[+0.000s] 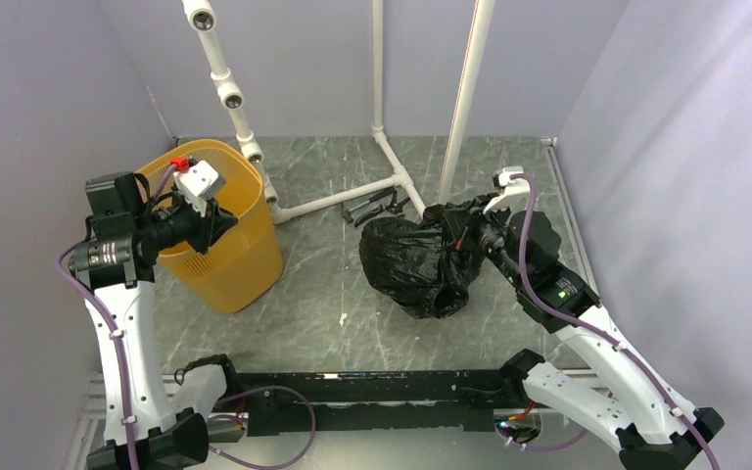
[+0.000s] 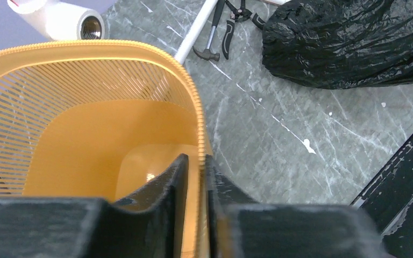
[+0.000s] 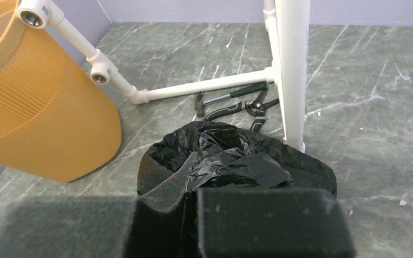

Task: Put the trash bags into the trash bin

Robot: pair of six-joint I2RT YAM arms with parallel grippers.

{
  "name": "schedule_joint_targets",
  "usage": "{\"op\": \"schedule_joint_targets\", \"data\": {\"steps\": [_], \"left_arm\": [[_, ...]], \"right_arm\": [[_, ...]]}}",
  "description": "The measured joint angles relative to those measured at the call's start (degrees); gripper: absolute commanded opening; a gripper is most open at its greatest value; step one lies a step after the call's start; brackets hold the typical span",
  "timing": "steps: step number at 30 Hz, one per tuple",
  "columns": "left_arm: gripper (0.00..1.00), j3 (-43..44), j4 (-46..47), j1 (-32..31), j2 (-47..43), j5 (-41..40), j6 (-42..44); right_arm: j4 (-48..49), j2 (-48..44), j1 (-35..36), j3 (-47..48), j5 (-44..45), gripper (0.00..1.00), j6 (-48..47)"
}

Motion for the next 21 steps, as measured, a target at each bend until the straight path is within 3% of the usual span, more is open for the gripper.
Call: {"op": "schedule_joint_targets", "data": {"steps": [4,7,11,15,21], "left_arm": [[0.48,-0.90,0.50,-0.13,-0.04,-0.02,1.18],[0.50,-1.60,0.63,-0.42,-0.20,-0.50,1.60],[0.40,-2.54,1.62,-1.18,0.09,-1.53,1.53],[0.14,-2.73,1.64,-1.99,0.72,-2.54,1.57],[0.03,-2.56,1.31,-2.25,1.20,-2.64,2.03]], "right_arm": [[0.00,-0.22,0.00,0.00,0.02,0.03,0.02],[0.00,-0.46,0.00,0.00,0.00,0.03,0.04],[0.00,-0.55,0.00,0.00,-0.02,0.03,0.24],[0.00,-0.76,0.00,0.00,-0.20,0.03,0.48],[0.00,-0.79,0.00,0.00,-0.20,0.04,0.48]]}}
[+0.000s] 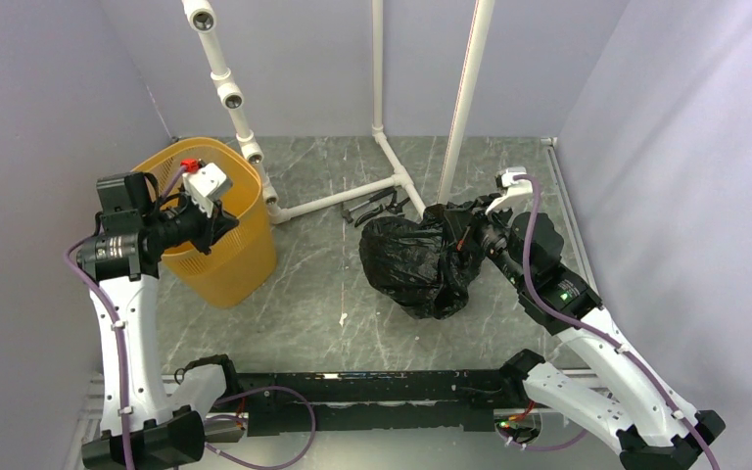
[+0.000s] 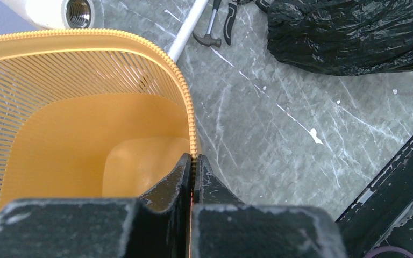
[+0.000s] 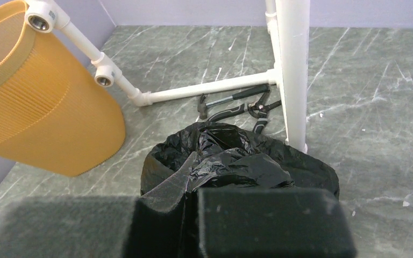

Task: Put the trash bags into the trash bin

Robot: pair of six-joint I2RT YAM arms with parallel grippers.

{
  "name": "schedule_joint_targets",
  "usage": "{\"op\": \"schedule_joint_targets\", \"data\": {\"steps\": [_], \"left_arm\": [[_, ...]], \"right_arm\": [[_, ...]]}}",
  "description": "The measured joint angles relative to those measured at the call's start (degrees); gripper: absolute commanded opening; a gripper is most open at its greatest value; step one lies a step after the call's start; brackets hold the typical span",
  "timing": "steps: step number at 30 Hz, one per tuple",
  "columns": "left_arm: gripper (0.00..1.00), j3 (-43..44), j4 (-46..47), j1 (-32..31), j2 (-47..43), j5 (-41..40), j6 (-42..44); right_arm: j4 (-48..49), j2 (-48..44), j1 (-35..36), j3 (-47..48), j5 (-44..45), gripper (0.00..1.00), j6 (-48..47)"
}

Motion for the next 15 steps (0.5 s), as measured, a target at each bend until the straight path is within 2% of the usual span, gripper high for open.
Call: {"op": "schedule_joint_targets", "data": {"steps": [9,15], "left_arm": [[0.02,2.73,-5.20,0.00,-0.52,2.82,0.13],[0.02,2.97,-10.08,0.00,-4.68,11.32,2.64]], "right_arm": [[0.00,-0.63,0.00,0.00,0.00,0.04,0.00],[0.02,-0.90,0.00,0.00,-0.44,0.04,0.20]]}}
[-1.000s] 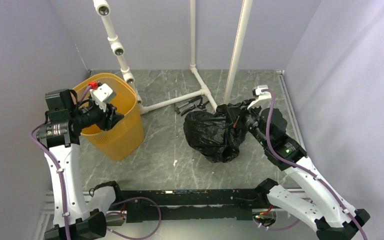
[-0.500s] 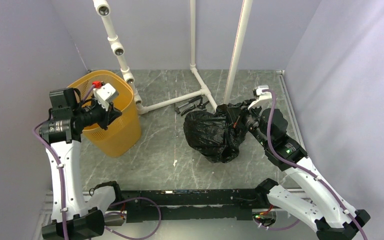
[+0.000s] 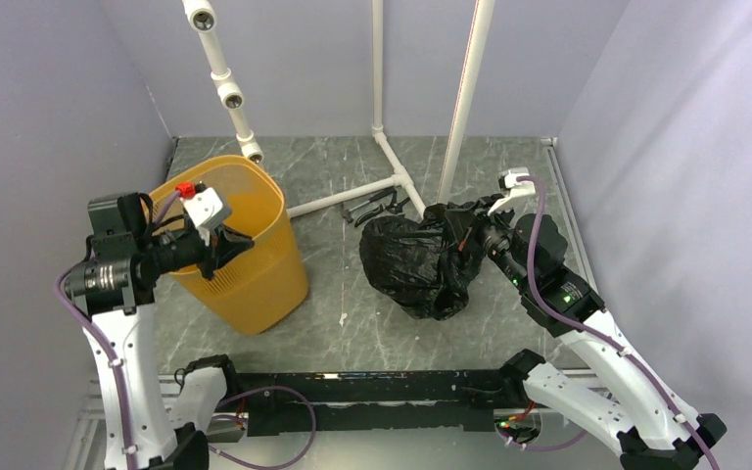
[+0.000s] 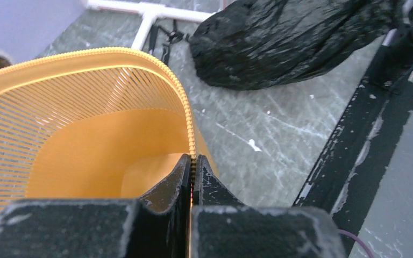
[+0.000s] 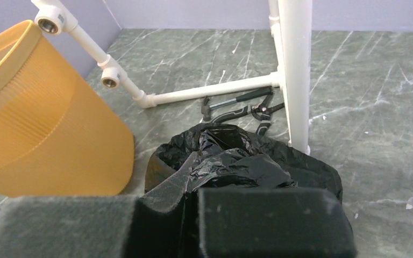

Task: Put the trash bags into the trash bin

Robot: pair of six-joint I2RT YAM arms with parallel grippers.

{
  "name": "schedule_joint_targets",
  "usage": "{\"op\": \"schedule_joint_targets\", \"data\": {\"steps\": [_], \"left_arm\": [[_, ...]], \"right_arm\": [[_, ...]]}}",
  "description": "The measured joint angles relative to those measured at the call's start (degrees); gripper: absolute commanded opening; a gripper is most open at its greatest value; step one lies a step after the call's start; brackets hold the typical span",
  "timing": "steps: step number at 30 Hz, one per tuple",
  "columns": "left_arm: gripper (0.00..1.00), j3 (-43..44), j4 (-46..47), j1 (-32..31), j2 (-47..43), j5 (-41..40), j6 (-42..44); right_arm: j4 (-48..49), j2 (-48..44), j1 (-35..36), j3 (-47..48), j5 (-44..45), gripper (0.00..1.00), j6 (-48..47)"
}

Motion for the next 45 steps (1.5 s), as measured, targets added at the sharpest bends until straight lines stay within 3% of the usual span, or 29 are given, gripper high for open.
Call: {"op": "schedule_joint_targets", "data": {"steps": [11,22,45], "left_arm": [[0.03,-1.99,-2.25,-0.22,-8.20,15.45,3.80],[0.02,-8.22,2.49,-0.22,-10.69,23.78,3.72],[0.03,-19.32,18.08,-1.70,-12.63,25.31,-10.58]], "right_arm": [[0.02,0.50,-0.07,0.00,-0.90,0.04,0.44],[-0.07,-0.28,-0.11,0.00,-0.87,0.04,0.85],[0.70,0.20,-0.11,0.00,-3.37,0.04,2.86]]}}
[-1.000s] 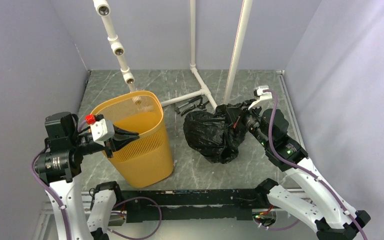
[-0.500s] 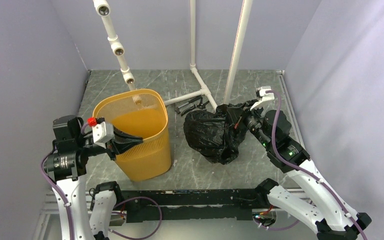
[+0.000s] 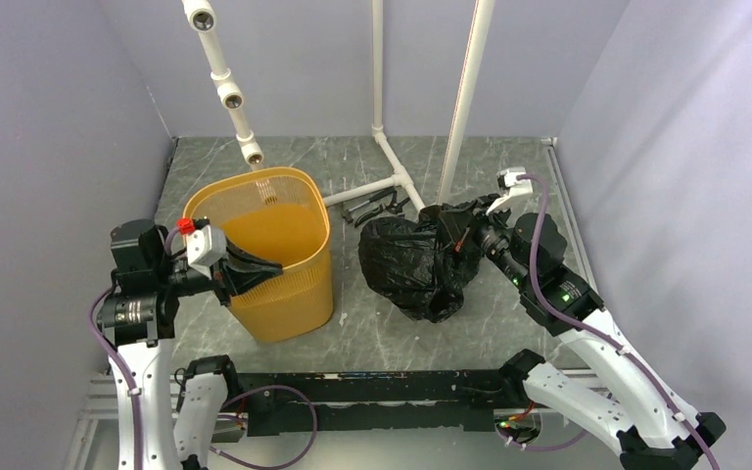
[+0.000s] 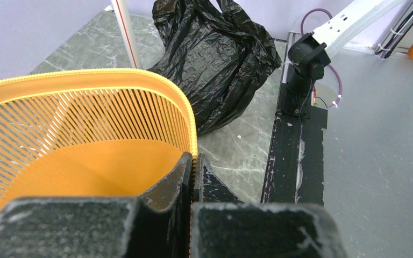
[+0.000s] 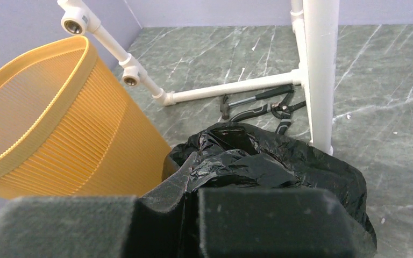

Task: Put the trash bags into the trash bin

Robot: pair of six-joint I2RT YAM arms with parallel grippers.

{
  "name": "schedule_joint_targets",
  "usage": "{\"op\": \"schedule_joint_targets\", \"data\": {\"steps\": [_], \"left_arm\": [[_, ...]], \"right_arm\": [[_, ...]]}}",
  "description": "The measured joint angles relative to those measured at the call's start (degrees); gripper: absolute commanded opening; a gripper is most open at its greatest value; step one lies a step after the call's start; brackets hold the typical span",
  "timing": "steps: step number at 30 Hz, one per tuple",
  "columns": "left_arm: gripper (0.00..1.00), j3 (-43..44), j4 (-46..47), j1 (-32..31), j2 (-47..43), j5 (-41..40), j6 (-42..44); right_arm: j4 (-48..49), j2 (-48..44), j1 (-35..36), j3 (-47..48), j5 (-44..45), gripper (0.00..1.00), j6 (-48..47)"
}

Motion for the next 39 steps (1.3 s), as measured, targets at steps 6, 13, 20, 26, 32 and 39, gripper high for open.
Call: {"op": "schedule_joint_targets", "data": {"steps": [6,13,20,26,32,39], "left_arm": [[0.02,-4.09,11.89,-10.69,0.17,-8.00,-10.25],[0.03,-1.11,19.80,-38.84,8.22,-28.74,-11.43],[0.02,1.22,24.50,-47.60,12.61,-41.13,-11.91],[0.02,1.73,26.36,-48.09,13.75,-44.81,-12.37],[0.02,0.46,31.69,-48.76,15.26,-42.91,-14.14],[0.03,2.14,32.48,-50.40,18.47,-40.89,-12.13]], "right_arm": [[0.20,0.79,0.00,0.00,-0.26,0.04,0.35],[0.13,0.85,0.00,0.00,-0.15,0.04,0.35],[-1.79,-1.29,0.00,0.52,1.75,0.04,-0.17],[-3.41,-3.72,0.00,2.14,2.64,0.04,-0.76],[-4.72,-7.37,0.00,2.80,2.91,0.04,-1.11],[-5.53,-11.04,0.00,4.59,2.89,0.04,-1.16]]}}
